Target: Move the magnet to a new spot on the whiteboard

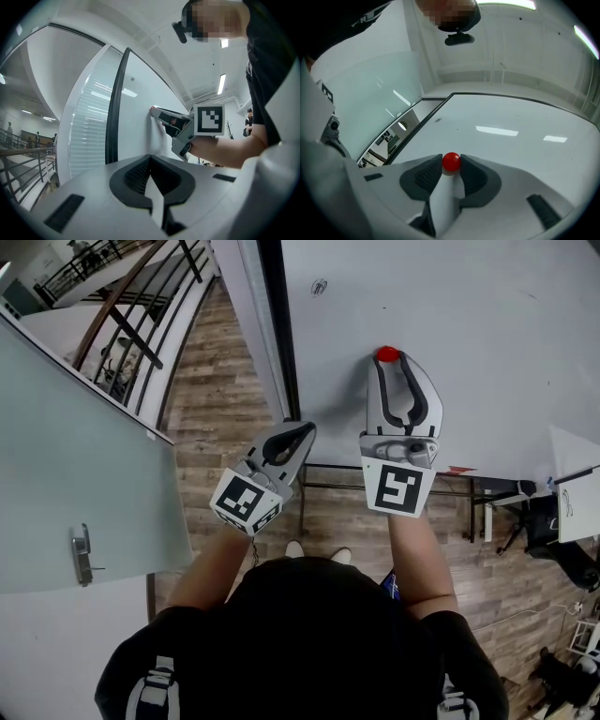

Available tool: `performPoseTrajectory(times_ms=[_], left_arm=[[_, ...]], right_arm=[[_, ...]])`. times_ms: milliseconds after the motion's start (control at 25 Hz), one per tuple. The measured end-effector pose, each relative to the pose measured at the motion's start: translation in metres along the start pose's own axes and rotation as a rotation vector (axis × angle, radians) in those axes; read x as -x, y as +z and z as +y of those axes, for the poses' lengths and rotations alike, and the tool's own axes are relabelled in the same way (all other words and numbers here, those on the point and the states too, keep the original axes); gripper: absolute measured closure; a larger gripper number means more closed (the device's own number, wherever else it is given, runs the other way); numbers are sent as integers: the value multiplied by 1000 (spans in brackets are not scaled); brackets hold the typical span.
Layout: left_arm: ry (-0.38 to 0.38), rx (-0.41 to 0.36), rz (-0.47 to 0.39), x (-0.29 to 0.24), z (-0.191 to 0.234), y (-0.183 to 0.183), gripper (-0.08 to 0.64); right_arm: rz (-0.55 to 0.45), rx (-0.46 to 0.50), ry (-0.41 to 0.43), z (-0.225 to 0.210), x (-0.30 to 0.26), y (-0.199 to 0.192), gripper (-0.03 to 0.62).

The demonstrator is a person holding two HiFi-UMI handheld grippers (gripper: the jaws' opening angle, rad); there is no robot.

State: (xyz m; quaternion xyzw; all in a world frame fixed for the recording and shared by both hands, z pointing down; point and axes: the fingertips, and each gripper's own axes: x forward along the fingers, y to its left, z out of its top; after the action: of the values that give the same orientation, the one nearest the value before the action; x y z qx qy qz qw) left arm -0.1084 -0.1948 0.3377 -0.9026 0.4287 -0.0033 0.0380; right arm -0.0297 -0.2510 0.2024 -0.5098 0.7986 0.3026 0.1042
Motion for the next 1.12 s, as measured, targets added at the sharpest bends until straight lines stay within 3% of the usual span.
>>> performPoseTrajectory(times_ms=[680,1120], left_arm=[[-21,18,-21,10,-5,0,555],[-58,3,-40,18,-4,6,555]], right_arm=[[6,-13,7,2,22,15,477],[87,-85,26,6,48,14,476]])
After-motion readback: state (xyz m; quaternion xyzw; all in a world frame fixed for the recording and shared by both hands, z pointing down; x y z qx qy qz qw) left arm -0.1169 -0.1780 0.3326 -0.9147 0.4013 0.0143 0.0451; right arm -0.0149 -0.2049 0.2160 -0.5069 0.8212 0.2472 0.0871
